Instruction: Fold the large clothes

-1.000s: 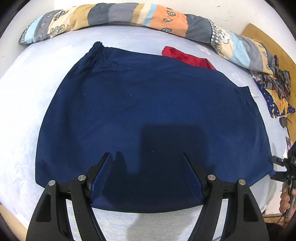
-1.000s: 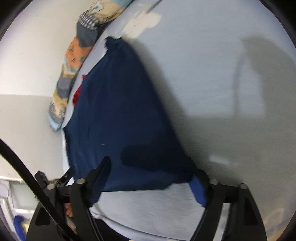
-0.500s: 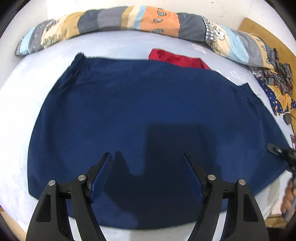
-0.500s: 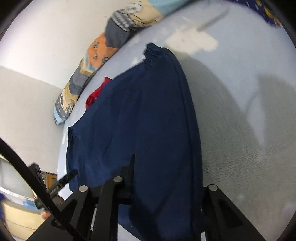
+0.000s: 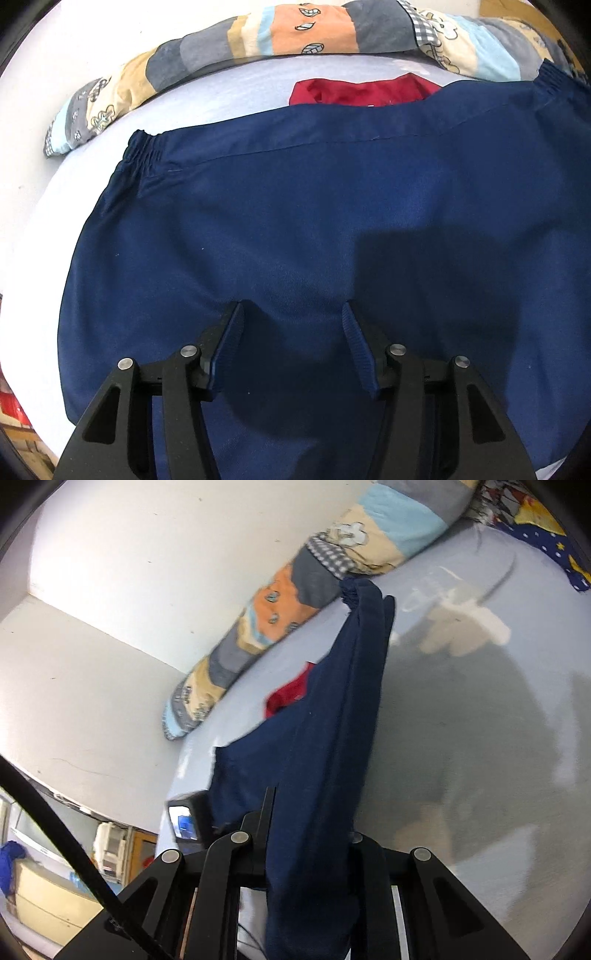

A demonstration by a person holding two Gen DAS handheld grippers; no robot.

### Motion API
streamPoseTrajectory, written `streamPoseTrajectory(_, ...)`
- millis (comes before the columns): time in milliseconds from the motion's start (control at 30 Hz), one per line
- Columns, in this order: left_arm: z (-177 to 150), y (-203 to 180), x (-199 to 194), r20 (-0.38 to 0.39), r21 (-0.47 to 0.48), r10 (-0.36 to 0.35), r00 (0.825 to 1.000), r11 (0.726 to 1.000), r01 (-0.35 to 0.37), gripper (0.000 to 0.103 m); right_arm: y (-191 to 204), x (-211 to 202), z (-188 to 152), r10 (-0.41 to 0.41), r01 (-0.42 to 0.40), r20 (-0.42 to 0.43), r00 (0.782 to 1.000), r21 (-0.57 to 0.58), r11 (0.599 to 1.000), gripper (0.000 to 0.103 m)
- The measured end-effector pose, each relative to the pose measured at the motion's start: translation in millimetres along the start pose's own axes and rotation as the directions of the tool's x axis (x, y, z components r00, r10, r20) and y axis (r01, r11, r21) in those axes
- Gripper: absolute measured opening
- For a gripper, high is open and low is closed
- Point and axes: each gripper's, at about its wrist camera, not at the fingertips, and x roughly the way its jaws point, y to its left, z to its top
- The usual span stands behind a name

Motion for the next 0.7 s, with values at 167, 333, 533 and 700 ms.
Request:
streamPoseTrajectory(167,6.3,36.3,-25.7,0.016,-0.091,-0.073,0.997,0.993,0.074,0.055,38.5,9.6,2.5,0.010,-0.010,0.008,1.000,-0.017,1.000,0.020)
streamPoseTrajectory(333,9.6,99.8,-50.2,0.074,-0.210,-0.083,0.994,0.973,0.097,0.055,83.7,28.7,1.3,-0.028,0.027,-0.014,1.000,-0.058,0.998,0.020)
streamPoseTrajectory(533,-3.1,179.6,-66.3,0.103,-0.349,-0.049,0.993,0.934,0.082,0.055,142.0,78.5,-10.4,-0.099,0.091,-0.059,0.993,-0.134,0.987,0.020)
streamPoseTrajectory(700,-16.4,233.2,-77.9,0.123,-0.431,-0.042,0.991,0.898,0.092,0.055,181.1,146.8,-36.5,-0.147,0.120,-0.124,0.981,-0.202,0.972,0.020)
